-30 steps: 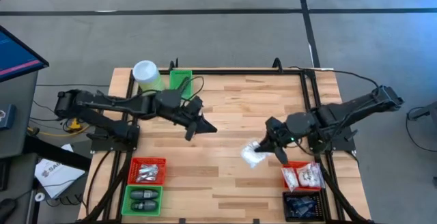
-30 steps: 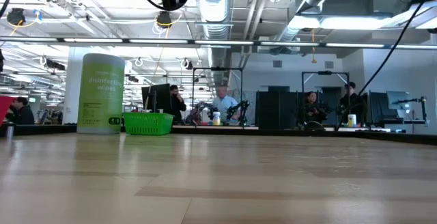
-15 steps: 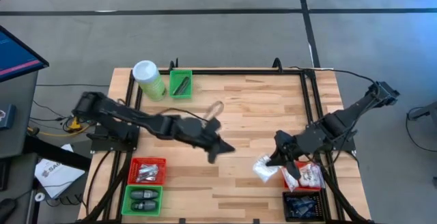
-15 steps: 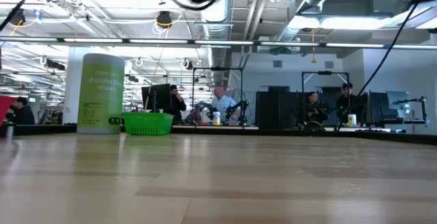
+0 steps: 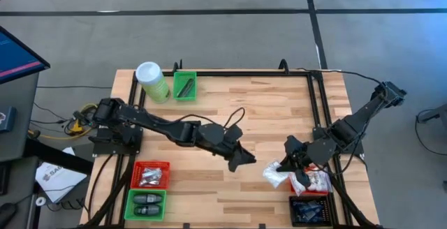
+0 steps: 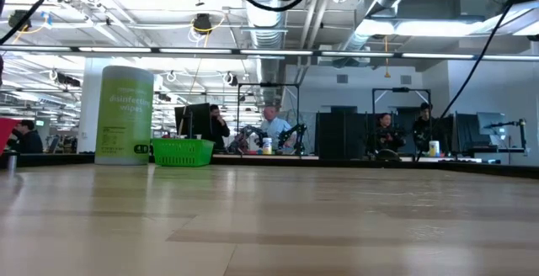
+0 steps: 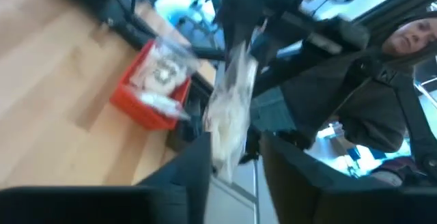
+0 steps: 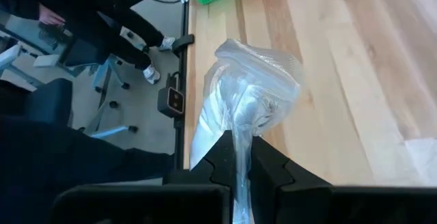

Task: Pick & Place Travel size toiletries
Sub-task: Put the cotton pack into the right red bin

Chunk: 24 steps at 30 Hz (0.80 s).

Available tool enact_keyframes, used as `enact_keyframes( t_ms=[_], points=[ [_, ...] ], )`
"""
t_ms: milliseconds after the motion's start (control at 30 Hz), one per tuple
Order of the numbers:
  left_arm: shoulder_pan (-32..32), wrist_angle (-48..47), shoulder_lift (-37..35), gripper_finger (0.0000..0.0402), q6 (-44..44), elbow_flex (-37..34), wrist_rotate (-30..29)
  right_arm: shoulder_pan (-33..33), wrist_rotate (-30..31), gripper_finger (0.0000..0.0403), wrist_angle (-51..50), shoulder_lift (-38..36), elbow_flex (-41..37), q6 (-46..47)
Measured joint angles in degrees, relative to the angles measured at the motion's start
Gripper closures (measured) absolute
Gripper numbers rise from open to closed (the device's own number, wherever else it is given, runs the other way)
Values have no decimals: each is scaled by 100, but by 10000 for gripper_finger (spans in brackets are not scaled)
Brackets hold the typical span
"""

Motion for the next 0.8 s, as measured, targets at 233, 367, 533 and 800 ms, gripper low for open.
enact_keyframes(
  t_ms=[233, 367, 533, 800],
  points=[
    [-322, 187, 95, 203, 80, -7, -918, 60, 481, 386, 5, 2, 0, 147],
    [-615, 437, 18, 195, 445, -5, -2307, 56, 790, 388, 199, -88, -2, 147],
    [-805, 619, -27, 194, 560, -7, -2881, 53, 1159, 387, 743, -349, -2, -44],
    [-921, 1451, -28, 187, 810, -5, -3195, 53, 1622, 389, 2000, -749, -1, -909]
  ],
)
